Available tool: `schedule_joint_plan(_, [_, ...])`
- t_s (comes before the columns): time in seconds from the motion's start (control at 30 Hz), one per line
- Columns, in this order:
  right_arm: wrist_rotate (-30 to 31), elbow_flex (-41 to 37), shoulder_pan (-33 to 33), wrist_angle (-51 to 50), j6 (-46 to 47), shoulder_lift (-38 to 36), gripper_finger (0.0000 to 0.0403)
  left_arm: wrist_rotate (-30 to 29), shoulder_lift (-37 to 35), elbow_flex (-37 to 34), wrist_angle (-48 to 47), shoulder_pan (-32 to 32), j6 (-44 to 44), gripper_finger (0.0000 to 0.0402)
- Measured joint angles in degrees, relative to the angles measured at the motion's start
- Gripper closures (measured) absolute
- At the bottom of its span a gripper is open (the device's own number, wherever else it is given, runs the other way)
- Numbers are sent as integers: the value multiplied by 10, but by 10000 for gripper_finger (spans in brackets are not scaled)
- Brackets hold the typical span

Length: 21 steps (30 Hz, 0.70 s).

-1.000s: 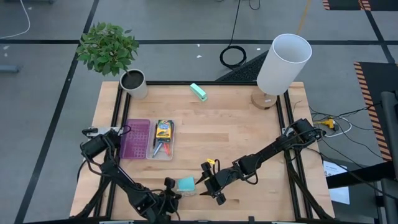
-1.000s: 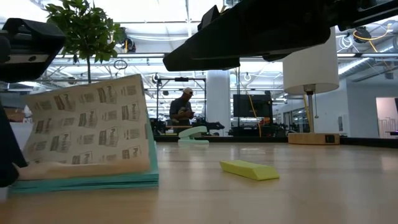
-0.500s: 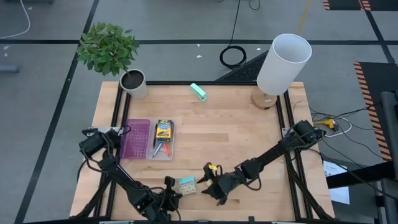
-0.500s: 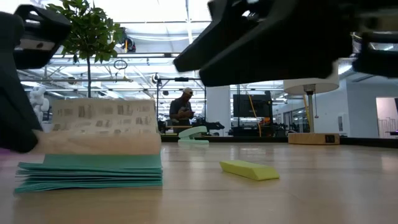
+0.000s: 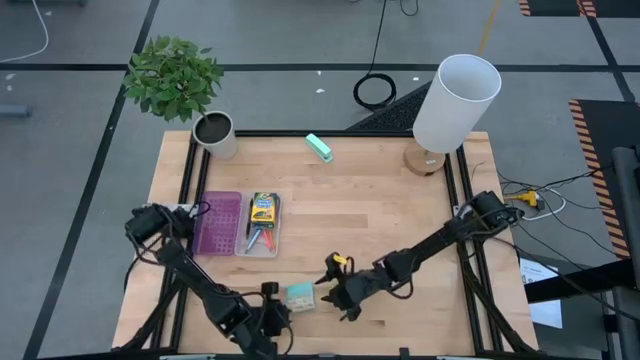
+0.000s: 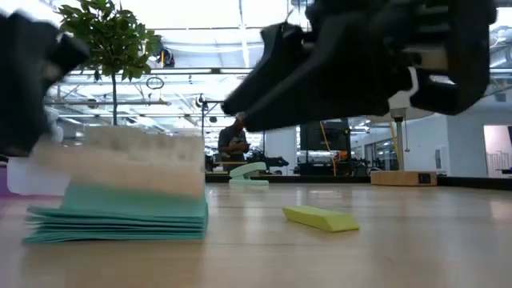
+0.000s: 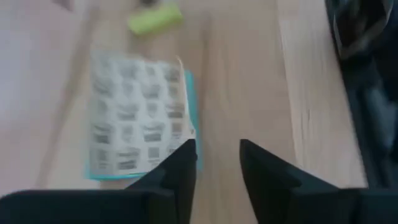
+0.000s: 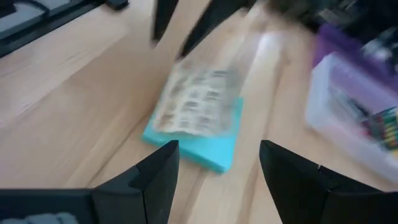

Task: Pack school essentials
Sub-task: Put the blue sticky note into the purple supply box

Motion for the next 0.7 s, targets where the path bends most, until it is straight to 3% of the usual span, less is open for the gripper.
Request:
schedule_joint_plan(0.1, [-37,0,-10,-23,-4,0,186,-30,-37,0,-21,0,-23,252])
schedule_joint_plan(0.33, [-36,0,-14,-17,-84,0,186,-125,-92,1,-22,25,-23,226])
schedule_joint_plan(0.5, [-36,0,-14,-12,-105,0,186,-52,-67,1,-18,67,-27,251])
schedule_joint_plan(0.7, [-33,0,-12,-6,-149,13,186,25,-13,1,-42,84,-60,320])
